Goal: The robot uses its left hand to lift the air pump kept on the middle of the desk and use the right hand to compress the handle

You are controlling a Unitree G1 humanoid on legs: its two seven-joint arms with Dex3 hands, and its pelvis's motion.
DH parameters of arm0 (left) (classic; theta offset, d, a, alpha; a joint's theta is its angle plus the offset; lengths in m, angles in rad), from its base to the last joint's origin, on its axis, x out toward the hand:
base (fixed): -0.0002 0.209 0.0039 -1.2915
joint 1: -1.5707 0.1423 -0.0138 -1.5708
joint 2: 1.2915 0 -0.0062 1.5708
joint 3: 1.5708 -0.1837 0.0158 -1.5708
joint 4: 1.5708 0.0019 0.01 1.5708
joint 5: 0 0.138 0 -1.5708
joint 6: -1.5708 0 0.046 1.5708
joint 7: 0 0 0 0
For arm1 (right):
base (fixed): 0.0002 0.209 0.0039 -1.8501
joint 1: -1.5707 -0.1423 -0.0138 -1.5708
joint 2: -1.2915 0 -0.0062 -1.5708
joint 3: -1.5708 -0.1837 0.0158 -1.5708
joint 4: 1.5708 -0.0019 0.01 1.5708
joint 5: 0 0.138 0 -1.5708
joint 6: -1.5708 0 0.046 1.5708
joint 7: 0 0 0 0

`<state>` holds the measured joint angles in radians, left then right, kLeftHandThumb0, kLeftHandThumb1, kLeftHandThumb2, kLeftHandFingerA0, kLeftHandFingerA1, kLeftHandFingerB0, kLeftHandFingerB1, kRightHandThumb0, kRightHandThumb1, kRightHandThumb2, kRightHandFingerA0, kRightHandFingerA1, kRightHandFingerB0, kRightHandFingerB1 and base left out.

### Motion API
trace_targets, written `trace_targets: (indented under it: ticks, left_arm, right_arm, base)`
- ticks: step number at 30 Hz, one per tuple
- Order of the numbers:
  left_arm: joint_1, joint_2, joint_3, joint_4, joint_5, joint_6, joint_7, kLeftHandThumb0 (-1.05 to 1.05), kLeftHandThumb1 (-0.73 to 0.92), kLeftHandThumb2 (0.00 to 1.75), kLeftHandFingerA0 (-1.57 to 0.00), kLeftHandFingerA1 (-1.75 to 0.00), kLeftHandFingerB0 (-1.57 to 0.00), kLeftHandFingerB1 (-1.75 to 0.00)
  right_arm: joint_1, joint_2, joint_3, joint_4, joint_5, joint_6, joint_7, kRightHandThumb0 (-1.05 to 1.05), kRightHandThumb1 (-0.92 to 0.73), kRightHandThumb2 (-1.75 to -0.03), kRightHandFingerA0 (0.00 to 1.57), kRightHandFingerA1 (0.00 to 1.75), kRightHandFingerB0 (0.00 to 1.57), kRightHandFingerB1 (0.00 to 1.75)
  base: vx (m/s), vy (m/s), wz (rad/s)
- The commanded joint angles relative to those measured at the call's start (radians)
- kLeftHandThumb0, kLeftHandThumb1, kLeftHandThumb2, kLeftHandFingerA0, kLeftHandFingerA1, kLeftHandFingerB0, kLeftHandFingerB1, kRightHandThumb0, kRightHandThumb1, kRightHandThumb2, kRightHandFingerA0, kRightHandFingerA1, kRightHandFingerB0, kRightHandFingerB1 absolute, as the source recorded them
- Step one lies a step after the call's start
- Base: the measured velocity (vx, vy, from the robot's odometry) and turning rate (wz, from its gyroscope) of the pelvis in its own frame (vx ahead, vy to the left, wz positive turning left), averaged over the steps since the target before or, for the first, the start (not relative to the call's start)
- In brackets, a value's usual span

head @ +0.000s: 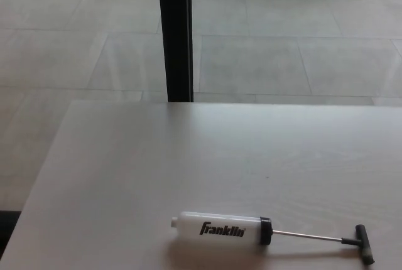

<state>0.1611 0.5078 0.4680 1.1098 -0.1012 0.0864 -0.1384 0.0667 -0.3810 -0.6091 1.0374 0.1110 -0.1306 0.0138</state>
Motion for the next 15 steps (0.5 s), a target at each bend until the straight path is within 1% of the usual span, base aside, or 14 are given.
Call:
trace_targets:
  ticks: [1, 2, 3, 4, 5, 6, 7, 8, 9, 10, 11, 12, 13, 15]
  left_arm:
    - [-0.051, 0.135, -0.013, -0.005, -0.018, -0.13, -0.185, -0.72, 0.48, 0.89, 0.0, -0.49, -0.08, -0.47]
    - [-0.045, 0.141, -0.037, -0.046, 0.012, -0.187, -0.161, -0.39, 0.43, 1.0, -0.02, -0.52, 0.0, -0.5]
    - [-0.045, 0.142, -0.049, -0.058, 0.023, -0.209, -0.15, -0.39, 0.43, 1.0, -0.02, -0.52, 0.0, -0.5]
    - [-0.051, 0.162, -0.094, -0.121, 0.072, -0.168, -0.105, -0.39, 0.38, 0.99, -0.02, -0.52, 0.0, -0.48]
    - [-0.044, 0.184, -0.131, -0.224, 0.126, -0.206, -0.055, -0.74, 0.67, 0.6, -0.19, -0.44, -0.24, -0.34]
    - [-0.038, 0.193, -0.147, -0.27, 0.144, -0.222, -0.034, -0.74, 0.67, 0.6, -0.19, -0.44, -0.24, -0.34]
    - [-0.033, 0.199, -0.161, -0.322, 0.154, -0.208, -0.025, -0.74, 0.7, 0.61, -0.14, -0.45, -0.23, -0.32]
    - [-0.029, 0.206, -0.176, -0.392, 0.172, -0.193, -0.014, -0.74, 0.7, 0.61, -0.14, -0.45, -0.23, -0.32]
    - [-0.021, 0.213, -0.194, -0.498, 0.209, -0.168, 0.021, -0.75, 0.69, 0.61, -0.18, -0.42, -0.25, -0.3]
    - [-0.015, 0.229, -0.24, -0.687, 0.322, -0.138, 0.075, -0.84, 0.71, 0.62, -0.21, -0.45, -0.27, -0.33]
    - [-0.013, 0.235, -0.267, -0.789, 0.383, -0.112, 0.088, -0.84, 0.74, 0.63, -0.2, -0.47, -0.26, -0.33]
    - [-0.025, 0.224, -0.288, -0.881, 0.434, -0.097, 0.104, -0.81, 0.56, 0.99, -0.21, -0.54, -0.23, -0.46]
    - [-0.054, 0.192, -0.309, -1.011, 0.49, -0.109, 0.13, -0.82, 0.72, 0.62, -0.31, -0.51, -0.34, -0.37]
    - [-0.061, 0.179, -0.316, -1.063, 0.509, -0.109, 0.139, -0.82, 0.72, 0.62, -0.31, -0.51, -0.34, -0.37]
  right_arm:
    - [-0.05, -0.05, -0.187, 0.058, 0.217, -0.107, 0.032, -0.75, -0.85, -0.66, 0.6, 0.72, 0.22, 0.38]
    - [-0.047, -0.053, -0.184, 0.06, 0.208, -0.111, 0.05, -0.74, -0.89, -0.67, 0.5, 0.67, 0.16, 0.38]
    - [-0.049, -0.056, -0.185, 0.064, 0.2, -0.114, 0.059, -0.74, -0.89, -0.67, 0.5, 0.67, 0.16, 0.38]
    - [-0.056, -0.06, -0.189, 0.08, 0.195, -0.118, 0.052, -0.75, -0.88, -0.66, 0.52, 0.63, 0.17, 0.38]
    - [-0.062, -0.056, -0.193, 0.085, 0.193, -0.12, 0.038, -0.76, -0.86, -0.66, 0.61, 0.74, 0.23, 0.42]
    - [-0.066, -0.055, -0.196, 0.089, 0.191, -0.122, 0.034, -0.76, -0.86, -0.66, 0.61, 0.74, 0.23, 0.42]
    - [-0.068, -0.056, -0.198, 0.092, 0.19, -0.123, 0.031, -0.75, -0.86, -0.66, 0.63, 0.71, 0.25, 0.41]
    - [-0.072, -0.057, -0.2, 0.092, 0.19, -0.122, 0.026, -0.75, -0.86, -0.66, 0.63, 0.71, 0.25, 0.41]
    - [-0.072, -0.055, -0.21, 0.092, 0.204, -0.127, 0.047, -0.74, -0.86, -0.65, 0.61, 0.73, 0.23, 0.4]
    - [-0.075, -0.058, -0.21, 0.089, 0.201, -0.116, 0.027, -0.75, -0.85, -0.65, 0.64, 0.72, 0.26, 0.4]
    - [-0.074, -0.065, -0.203, 0.092, 0.193, -0.118, 0.032, -0.74, -0.88, -0.65, 0.57, 0.66, 0.24, 0.39]
    - [-0.079, -0.069, -0.209, 0.094, 0.2, -0.113, 0.033, -0.74, -0.85, -0.65, 0.61, 0.69, 0.25, 0.39]
    - [-0.077, -0.068, -0.209, 0.087, 0.201, -0.119, 0.039, -0.76, -0.87, -0.65, 0.56, 0.7, 0.2, 0.41]
    - [-0.076, -0.067, -0.207, 0.084, 0.199, -0.123, 0.042, -0.76, -0.87, -0.65, 0.56, 0.7, 0.2, 0.41]
  base:
    - [0.0, 0.0, 0.0]
    - [0.0, 0.0, 0.0]
    - [0.0, 0.0, 0.0]
    - [0.0, 0.0, 0.0]
    - [0.0, 0.0, 0.0]
    - [0.0, 0.0, 0.0]
    - [0.0, 0.0, 0.0]
    - [0.0, 0.0, 0.0]
    - [0.0, 0.0, 0.0]
    - [0.0, 0.0, 0.0]
    - [0.0, 0.0, 0.0]
    - [0.0, 0.0, 0.0]
    - [0.0, 0.0, 0.0]
    - [0.0, 0.0, 0.0]
